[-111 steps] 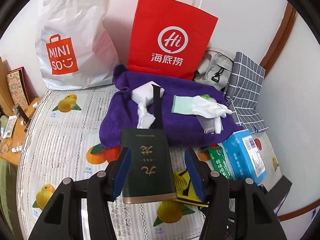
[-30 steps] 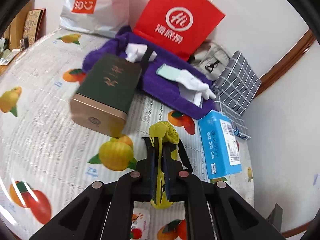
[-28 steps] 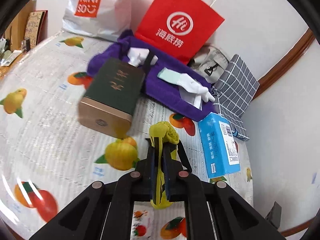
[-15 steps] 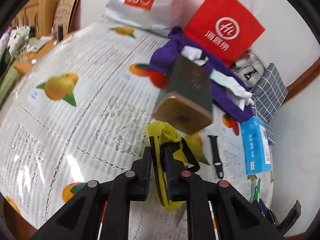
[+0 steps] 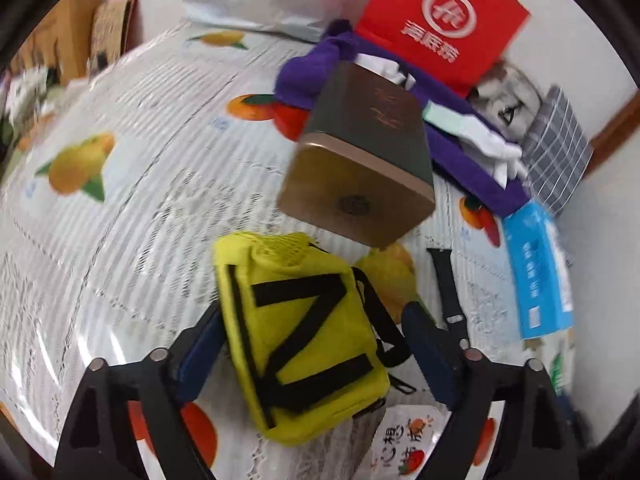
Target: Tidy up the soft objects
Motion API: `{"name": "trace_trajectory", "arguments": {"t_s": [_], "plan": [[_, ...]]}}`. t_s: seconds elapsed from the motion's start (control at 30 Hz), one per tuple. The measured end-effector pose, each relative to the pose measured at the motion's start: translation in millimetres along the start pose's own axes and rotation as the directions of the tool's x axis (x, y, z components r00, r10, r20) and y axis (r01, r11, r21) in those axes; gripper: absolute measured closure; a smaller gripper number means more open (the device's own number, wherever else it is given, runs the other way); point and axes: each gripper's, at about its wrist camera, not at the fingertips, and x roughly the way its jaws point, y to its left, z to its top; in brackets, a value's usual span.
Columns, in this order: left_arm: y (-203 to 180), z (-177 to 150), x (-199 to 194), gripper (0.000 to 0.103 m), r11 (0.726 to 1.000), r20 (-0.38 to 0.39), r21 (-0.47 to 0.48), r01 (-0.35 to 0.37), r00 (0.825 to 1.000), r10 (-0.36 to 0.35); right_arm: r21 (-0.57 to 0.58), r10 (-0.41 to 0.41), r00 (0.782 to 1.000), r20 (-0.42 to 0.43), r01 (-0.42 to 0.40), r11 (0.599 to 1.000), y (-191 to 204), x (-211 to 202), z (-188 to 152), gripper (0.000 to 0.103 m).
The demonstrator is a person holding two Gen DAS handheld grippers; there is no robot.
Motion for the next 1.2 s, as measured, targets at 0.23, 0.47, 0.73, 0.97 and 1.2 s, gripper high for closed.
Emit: {"name": "trace_trajectory", "arguments": {"t_s": [0.23,0.47,0.73,0.97,1.2], "plan": [[-32,-12,18,0.001,0.97,0.021,0.171,-0.175,0.985,0.174,0.028,-0.009,1.0,-0.02,0.01,1.0,-11,11,0,0.073],[-31,-16,11,0.017,0.956,0.057,0.19,-0.223,0.975,0.216,0.037,0.025,0.999,-0.032,-0.024,0.999,-12,34,1,0.073],[-13,-10,-6,0.049,0.981,0.035,0.138,-0.138,0.99,0.134,0.01,0.063,0.997,-0.034,-0.063,0.998,-1,50,17,0.08],[-17,-9,-14,0.057,0.981,0.042,0.158,-0.115,0.993,0.11,-0.009,0.098,0.994,-0.044,-0.099,0.995,15,56,26,0.083],[-16,-3,-38,0.062,0.98,0.081,0.172,-0.1,0.993,0.087,-0.023,0.134,0.99,-0.039,-0.135,0.991,21,29,25,0.083]]}}
